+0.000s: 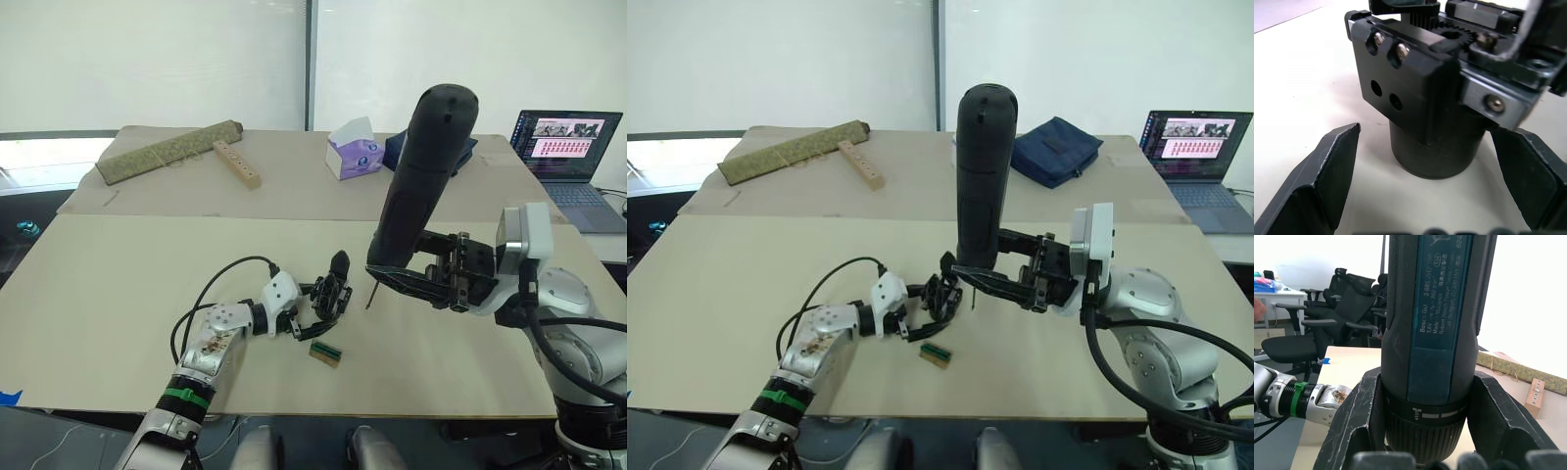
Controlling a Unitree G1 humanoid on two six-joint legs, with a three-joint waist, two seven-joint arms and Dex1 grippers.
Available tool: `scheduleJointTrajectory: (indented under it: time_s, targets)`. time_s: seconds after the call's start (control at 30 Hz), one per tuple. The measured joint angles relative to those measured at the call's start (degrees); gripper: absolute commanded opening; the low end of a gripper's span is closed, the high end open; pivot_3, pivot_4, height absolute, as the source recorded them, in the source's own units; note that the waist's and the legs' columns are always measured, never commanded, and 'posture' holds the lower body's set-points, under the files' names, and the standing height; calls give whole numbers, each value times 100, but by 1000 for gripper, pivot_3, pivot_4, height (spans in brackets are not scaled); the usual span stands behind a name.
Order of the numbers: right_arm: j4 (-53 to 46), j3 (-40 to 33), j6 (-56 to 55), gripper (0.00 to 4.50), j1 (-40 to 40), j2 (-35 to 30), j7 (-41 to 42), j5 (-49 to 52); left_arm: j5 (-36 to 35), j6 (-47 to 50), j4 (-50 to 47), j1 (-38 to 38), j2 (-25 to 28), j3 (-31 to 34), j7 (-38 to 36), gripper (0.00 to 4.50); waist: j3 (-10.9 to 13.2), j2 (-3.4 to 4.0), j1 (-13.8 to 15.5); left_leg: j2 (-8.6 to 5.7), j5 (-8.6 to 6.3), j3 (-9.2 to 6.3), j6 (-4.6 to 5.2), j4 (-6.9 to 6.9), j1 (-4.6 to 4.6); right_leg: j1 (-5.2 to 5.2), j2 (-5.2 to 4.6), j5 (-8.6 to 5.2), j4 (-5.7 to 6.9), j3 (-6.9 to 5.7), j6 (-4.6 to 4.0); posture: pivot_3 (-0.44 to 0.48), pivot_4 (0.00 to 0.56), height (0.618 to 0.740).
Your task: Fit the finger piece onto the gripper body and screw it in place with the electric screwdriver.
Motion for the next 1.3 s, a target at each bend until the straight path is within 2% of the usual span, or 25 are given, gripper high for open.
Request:
scheduleJointTrajectory:
  time_s: [0.37, 0.47, 0.57, 0.8, 0.93, 1.13, 1.3]
  targets:
    - [-18, 0, 0, 1932, 0, 0, -117, 0, 13, -100, 327, -235, -78, -55, -44, 4443, 0, 1, 19, -2, 0, -1, 0, 2, 0, 3, -1, 0, -1, 0, 0, 0, 150, 740]
    - [-31, 0, 0, 1932, -4, -1, -140, 2, 26, -113, 389, -286, -55, -75, -91, 3597, -1, 1, 13, -2, 0, -1, 0, 2, 0, 3, 0, 0, -1, 0, 0, 0, 150, 740]
    - [-33, 0, 16, 1932, -91, -1, -147, 14, 19, -131, 415, -296, -32, -78, -132, 2267, -1, 1, 2, -1, 0, -1, 0, 2, 0, 2, 0, 0, 0, 0, 0, 0, 150, 740]
    - [-69, 44, 520, 1932, -797, -4, -244, 525, 19, -184, 429, -294, -3, -85, -144, 2280, -1, 2, -15, 1, 0, -3, 0, 1, 1, 1, 1, 0, 0, 0, 0, 0, 150, 740]
    - [-41, 376, 816, 1932, -1473, 210, -403, 715, 19, -246, 477, -307, 11, -87, -198, 2280, -2, 3, -30, 2, 0, -5, 0, 0, 1, 0, 2, 0, 4, -1, -1, 0, 150, 740]
    - [394, 876, 950, 1932, -2153, 706, -461, 553, 18, -267, 522, -342, 15, -106, -260, 2280, -2, 4, -30, 1, 0, -3, 0, 1, -1, 0, 1, 1, 1, -2, -1, 0, 150, 740]
    - [815, 1305, 945, 1932, -2292, 928, -429, -16, 13, -251, 520, -346, 15, -108, -266, 2280, -3, 4, -31, 1, 0, -2, 0, 1, -2, -1, 1, 1, 2, -2, -1, 0, 150, 740]
